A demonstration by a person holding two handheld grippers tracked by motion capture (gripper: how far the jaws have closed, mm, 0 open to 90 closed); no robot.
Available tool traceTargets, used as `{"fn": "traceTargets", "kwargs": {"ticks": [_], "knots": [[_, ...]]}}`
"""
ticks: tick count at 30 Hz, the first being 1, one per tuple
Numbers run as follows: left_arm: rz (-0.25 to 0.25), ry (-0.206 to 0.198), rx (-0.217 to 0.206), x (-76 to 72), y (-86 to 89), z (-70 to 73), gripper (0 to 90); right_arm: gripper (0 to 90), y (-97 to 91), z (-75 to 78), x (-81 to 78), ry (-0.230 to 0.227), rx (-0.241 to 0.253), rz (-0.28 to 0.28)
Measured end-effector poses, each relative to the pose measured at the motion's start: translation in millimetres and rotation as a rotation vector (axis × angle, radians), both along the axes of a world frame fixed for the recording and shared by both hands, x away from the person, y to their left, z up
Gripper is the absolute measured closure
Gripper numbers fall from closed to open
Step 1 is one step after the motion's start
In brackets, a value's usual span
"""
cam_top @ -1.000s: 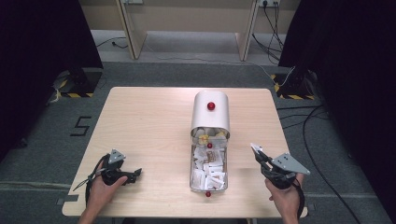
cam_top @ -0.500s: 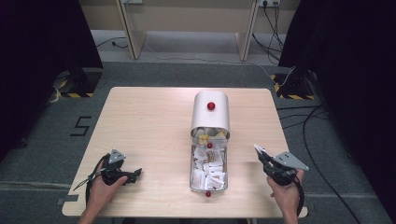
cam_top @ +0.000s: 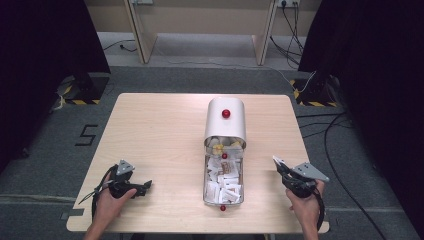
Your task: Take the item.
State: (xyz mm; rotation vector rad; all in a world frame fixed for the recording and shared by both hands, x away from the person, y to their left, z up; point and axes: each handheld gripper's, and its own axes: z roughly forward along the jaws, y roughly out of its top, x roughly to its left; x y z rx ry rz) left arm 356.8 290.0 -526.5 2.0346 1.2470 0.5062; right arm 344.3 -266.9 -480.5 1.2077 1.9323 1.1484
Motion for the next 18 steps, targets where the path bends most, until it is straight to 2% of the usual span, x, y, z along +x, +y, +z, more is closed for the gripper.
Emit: {"fn": "traceTargets", "kwargs": {"ticks": [18], "knots": [[0.000,0.000,-0.001,0.1,-0.2,0.0,0.0,83.4,-3.4,-16.5,7.3,0.061,-0.015,-0.008]]}}
